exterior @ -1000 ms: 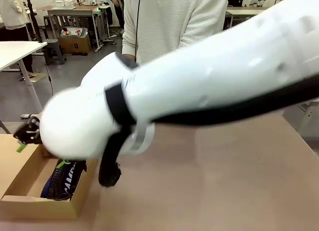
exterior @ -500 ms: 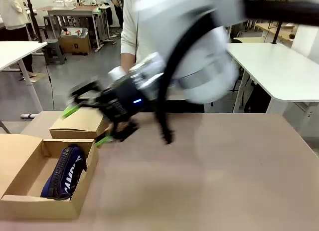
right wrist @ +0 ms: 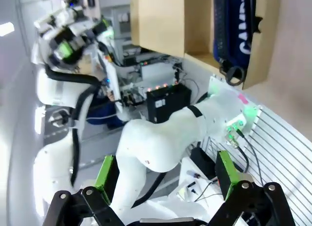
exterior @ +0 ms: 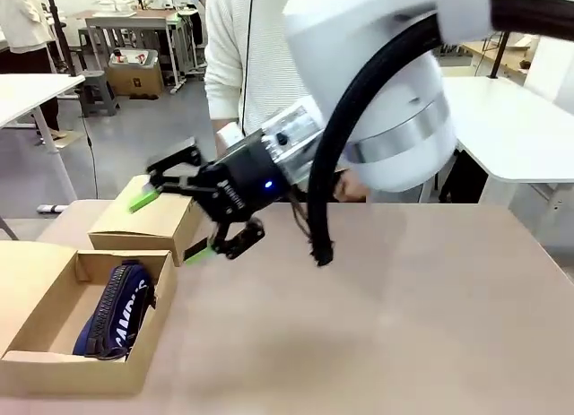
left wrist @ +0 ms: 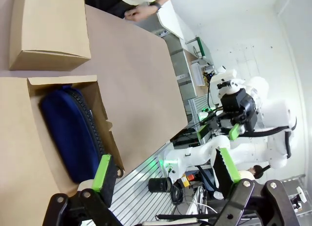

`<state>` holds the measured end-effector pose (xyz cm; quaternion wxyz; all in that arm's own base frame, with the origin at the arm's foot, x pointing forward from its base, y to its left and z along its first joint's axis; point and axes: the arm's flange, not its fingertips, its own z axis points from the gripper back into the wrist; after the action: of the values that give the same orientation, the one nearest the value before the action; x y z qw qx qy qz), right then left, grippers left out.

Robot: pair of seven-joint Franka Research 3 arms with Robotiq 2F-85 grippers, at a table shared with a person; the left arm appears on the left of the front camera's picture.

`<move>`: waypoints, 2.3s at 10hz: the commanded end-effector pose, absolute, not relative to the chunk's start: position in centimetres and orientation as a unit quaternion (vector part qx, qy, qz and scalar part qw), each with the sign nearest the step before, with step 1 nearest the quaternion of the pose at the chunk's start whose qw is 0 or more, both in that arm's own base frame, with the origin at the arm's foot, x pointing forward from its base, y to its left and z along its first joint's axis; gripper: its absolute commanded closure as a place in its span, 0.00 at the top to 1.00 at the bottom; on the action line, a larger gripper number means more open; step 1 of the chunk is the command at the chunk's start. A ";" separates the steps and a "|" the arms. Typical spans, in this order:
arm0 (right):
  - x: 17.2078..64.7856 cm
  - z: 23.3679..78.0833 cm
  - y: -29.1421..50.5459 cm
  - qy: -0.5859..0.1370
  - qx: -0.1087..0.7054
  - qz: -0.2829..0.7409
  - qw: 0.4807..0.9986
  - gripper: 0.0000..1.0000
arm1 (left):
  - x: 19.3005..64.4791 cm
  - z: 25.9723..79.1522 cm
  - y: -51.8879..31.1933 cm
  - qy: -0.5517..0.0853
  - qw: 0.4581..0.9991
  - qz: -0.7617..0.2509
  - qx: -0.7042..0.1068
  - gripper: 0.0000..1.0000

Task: Place items inside the box.
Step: Pick up a Pencil pouch or Stapler and place it inside the Mailer Box closest to the robot, then close the lid of the Mailer Box closest to the robot.

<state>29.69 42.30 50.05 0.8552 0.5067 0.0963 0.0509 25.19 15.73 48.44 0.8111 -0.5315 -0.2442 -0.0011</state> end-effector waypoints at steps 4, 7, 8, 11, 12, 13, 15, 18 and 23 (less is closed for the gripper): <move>29.1 52.3 15.5 0.106 0.645 -0.040 0.756 1.00 | 25.2 48.5 15.7 -0.250 0.807 0.001 -0.535 1.00; 27.0 47.4 2.8 0.026 0.686 -0.077 0.723 1.00 | 25.2 48.5 15.7 -0.250 0.807 0.001 -0.535 1.00; 26.8 45.9 1.0 0.006 0.709 -0.087 0.700 1.00 | 25.2 48.5 15.7 -0.250 0.807 0.001 -0.535 1.00; 28.3 40.5 4.4 -0.015 0.630 -0.170 0.758 1.00 | 25.2 48.5 15.7 -0.250 0.807 0.001 -0.535 1.00; 31.7 47.1 -3.9 -0.008 0.705 -0.139 0.695 1.00 | 25.2 48.5 15.7 -0.250 0.807 0.001 -0.535 1.00; 31.7 47.1 -3.9 -0.008 0.705 -0.139 0.695 1.00 | 25.2 48.5 15.7 -0.250 0.807 0.001 -0.535 1.00; 31.7 47.1 -3.9 -0.008 0.705 -0.139 0.695 1.00 | 25.2 48.5 15.7 -0.250 0.807 0.001 -0.535 1.00; 31.7 47.1 -3.9 -0.008 0.705 -0.139 0.695 1.00 | 25.2 48.5 15.7 -0.250 0.807 0.001 -0.535 1.00; 31.7 47.1 -3.9 -0.008 0.705 -0.139 0.695 1.00 | 25.2 48.4 15.7 -0.244 0.811 -0.001 -0.532 1.00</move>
<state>31.81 -3.82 46.72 0.7024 0.6992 -0.0171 -0.1322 25.19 15.73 48.45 0.8110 -0.5315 -0.2444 -0.0011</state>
